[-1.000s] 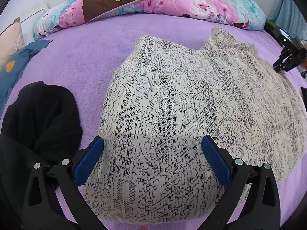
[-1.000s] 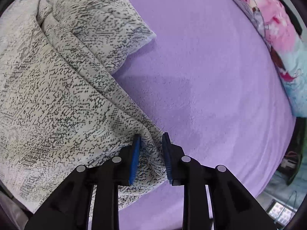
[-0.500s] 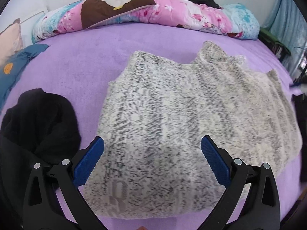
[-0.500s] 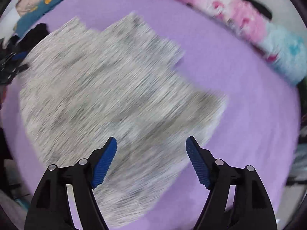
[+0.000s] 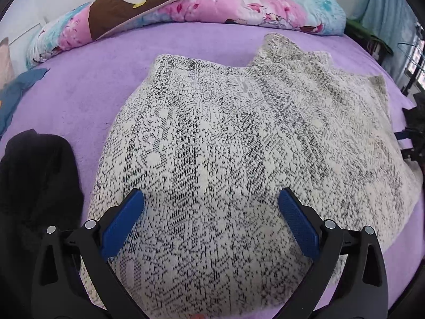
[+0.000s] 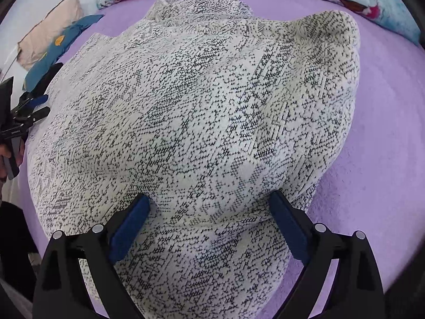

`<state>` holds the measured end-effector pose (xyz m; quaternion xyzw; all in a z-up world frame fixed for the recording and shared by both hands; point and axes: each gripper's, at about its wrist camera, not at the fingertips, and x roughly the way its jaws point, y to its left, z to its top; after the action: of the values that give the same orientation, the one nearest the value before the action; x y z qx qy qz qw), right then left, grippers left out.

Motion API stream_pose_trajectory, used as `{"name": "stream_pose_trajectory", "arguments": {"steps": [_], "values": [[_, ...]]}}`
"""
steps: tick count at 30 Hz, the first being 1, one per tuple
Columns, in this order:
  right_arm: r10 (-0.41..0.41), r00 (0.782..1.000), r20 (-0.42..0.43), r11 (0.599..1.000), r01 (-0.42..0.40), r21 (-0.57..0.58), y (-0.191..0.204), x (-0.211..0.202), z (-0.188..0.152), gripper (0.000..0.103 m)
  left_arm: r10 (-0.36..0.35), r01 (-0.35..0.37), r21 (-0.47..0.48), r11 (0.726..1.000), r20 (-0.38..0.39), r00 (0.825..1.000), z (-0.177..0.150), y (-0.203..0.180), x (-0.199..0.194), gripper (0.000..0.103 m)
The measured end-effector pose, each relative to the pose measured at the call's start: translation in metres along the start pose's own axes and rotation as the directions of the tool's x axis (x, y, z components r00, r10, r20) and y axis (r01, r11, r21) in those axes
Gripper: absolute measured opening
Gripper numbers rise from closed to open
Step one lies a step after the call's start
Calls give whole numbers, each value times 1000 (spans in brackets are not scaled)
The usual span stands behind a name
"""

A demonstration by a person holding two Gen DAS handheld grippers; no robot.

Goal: Fold large clothes

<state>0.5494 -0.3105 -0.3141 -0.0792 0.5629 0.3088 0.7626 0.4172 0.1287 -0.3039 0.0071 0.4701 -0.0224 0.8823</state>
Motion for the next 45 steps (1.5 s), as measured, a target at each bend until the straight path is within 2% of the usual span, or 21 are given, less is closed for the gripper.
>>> {"name": "stream_pose_trajectory", "arguments": {"steps": [4, 7, 10, 12, 14, 16, 17, 18, 20, 23, 26, 28, 29, 31, 34, 38, 39, 41, 42, 44, 45], "values": [[-37, 999, 8, 997, 37, 64, 13, -17, 1, 91, 4, -4, -20, 1000, -12, 1000, 8, -2, -5, 97], [-61, 997, 47, 994, 56, 97, 37, -34, -7, 91, -81, 82, -113, 990, 12, 997, 11, 14, -23, 97], [-76, 994, 79, 996, 72, 57, 79, -52, -14, 91, -160, 169, -216, 962, 60, 985, 10, 36, -46, 97], [-73, 993, 96, 997, 70, 35, 103, -59, -17, 91, -252, 265, -332, 905, 80, 964, 0, 59, -54, 97], [-90, 989, 114, 996, 89, 10, 133, -62, -19, 92, -321, 328, -430, 841, 92, 943, -12, 75, -56, 97], [-105, 987, 122, 994, 108, -22, 155, -65, -18, 92, -396, 397, -544, 740, 124, 910, -31, 97, -60, 97], [-111, 986, 124, 992, 118, -51, 174, -64, -15, 92, -415, 412, -578, 704, 137, 900, -39, 104, -61, 97], [-110, 986, 122, 991, 118, -63, 180, -64, -13, 92, -440, 435, -622, 651, 157, 884, -52, 114, -65, 97], [-102, 986, 128, 988, 116, -102, 204, -64, -7, 92, -466, 446, -675, 588, 168, 869, -69, 127, -64, 97], [-99, 985, 141, 985, 117, -128, 231, -61, 6, 92, -459, 424, -694, 582, 150, 876, -81, 133, -65, 97], [-120, 982, 148, 981, 139, -133, 247, -59, 15, 92, -506, 441, -750, 493, 164, 847, -93, 143, -56, 97], [-124, 982, 145, 979, 145, -141, 253, -53, 23, 92, -513, 417, -794, 442, 157, 844, -102, 148, -44, 97], [-126, 981, 144, 979, 147, -143, 256, -50, 27, 92, -515, 407, -806, 429, 152, 844, -105, 152, -40, 97], [-134, 982, 137, 978, 153, -144, 257, -44, 34, 92, -522, 400, -809, 431, 139, 842, -107, 154, -33, 97], [-147, 981, 126, 976, 165, -139, 251, -35, 41, 92, -524, 399, -821, 408, 147, 839, -104, 154, -24, 97], [-203, 969, 142, 974, 215, -68, 232, -28, 45, 92, -502, 396, -817, 420, 154, 851, -91, 145, -14, 97], [-215, 966, 141, 974, 223, -46, 227, -25, 45, 92, -502, 402, -812, 423, 159, 850, -89, 143, -12, 97], [-216, 967, 138, 976, 219, -7, 217, -18, 43, 92, -524, 438, -798, 415, 184, 832, -83, 136, -7, 97], [-226, 964, 139, 974, 228, 1, 214, -15, 42, 92, -512, 424, -799, 427, 173, 841, -81, 133, -4, 97], [-249, 960, 127, 968, 249, 15, 209, -6, 39, 92, -505, 429, -805, 409, 192, 841, -80, 132, -2, 97], [-239, 964, 120, 971, 237, 31, 206, -1, 37, 93, -503, 436, -812, 388, 210, 839, -80, 132, -1, 97]]}}
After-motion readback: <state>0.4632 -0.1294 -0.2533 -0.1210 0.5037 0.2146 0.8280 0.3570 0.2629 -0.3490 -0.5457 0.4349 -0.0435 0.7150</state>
